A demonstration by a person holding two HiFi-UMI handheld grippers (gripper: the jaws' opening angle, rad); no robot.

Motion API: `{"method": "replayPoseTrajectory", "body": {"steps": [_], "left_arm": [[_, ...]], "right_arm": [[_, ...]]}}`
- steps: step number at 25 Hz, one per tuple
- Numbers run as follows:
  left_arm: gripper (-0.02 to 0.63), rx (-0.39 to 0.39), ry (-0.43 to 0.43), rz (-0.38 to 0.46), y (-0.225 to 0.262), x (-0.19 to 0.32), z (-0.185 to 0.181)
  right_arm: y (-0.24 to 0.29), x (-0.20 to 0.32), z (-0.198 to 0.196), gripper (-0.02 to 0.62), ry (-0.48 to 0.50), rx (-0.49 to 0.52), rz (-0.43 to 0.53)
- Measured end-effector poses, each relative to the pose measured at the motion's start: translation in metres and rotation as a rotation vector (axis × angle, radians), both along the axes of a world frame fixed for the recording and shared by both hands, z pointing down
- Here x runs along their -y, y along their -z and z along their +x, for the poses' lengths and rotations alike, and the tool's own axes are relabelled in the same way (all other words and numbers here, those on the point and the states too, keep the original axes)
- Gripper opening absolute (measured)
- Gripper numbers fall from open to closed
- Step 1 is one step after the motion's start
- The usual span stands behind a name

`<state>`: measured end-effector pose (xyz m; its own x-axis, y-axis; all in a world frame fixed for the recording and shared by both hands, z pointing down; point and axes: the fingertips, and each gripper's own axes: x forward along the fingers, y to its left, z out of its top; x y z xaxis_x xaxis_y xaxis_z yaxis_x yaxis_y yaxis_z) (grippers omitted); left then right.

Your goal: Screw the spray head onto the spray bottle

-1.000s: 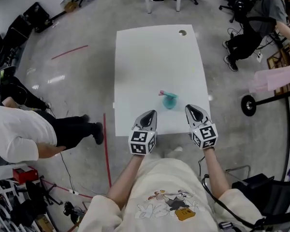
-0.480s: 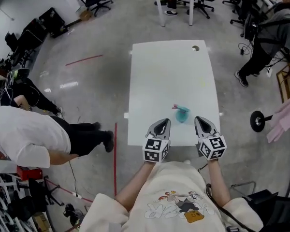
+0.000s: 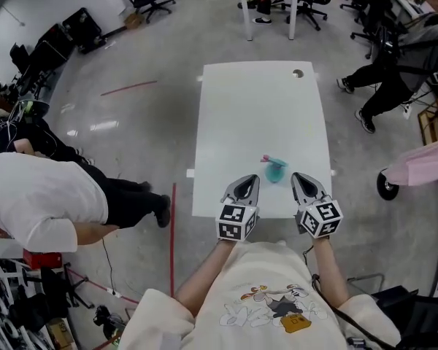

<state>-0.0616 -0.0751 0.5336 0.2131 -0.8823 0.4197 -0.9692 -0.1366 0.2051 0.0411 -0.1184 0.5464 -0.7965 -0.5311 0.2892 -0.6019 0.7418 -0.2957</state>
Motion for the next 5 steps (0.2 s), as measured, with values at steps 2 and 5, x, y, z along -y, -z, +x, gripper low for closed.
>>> {"method": "replayPoseTrajectory", "body": {"steps": [2, 5], "left_arm": [[0.006, -0.005, 0.004, 0.008, 0.0007, 0.0053, 0.0003], [0.006, -0.007, 0.012, 0.019, 0.0024, 0.0120, -0.0031]], "right_arm": [[0.0013, 0.0051, -0.0016, 0.006, 0.006, 0.004, 0.005], [0.0039, 0.0120, -0.0069, 0.006, 0.010, 0.014, 0.009]]}}
